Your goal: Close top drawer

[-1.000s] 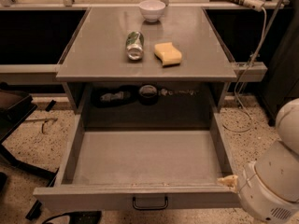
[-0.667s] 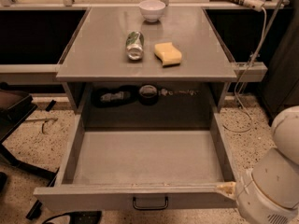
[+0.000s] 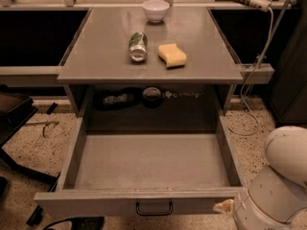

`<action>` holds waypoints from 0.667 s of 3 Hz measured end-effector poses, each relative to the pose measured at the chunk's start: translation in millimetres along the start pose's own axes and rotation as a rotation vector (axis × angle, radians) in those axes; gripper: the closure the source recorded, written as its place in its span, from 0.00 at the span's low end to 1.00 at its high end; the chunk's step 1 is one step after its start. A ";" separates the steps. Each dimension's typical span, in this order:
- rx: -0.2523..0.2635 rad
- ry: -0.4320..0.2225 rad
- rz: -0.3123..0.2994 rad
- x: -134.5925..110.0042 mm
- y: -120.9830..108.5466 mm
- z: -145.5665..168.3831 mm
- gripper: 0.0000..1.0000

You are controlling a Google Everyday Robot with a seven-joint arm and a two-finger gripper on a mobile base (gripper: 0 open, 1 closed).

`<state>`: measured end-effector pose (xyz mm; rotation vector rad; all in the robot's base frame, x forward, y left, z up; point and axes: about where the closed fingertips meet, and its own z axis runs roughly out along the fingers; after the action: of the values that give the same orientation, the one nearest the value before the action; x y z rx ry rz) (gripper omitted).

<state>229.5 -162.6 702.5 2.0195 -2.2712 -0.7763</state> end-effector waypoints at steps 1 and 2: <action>-0.030 -0.006 -0.006 5.0 -10.0 15.2 0.00; -0.031 -0.013 -0.008 10.6 -25.6 21.1 0.00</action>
Offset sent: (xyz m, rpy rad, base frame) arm 0.0317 -0.0084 -0.0480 0.0329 0.0297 0.0106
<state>244.7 -166.3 671.4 2.0172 -2.2450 -0.8217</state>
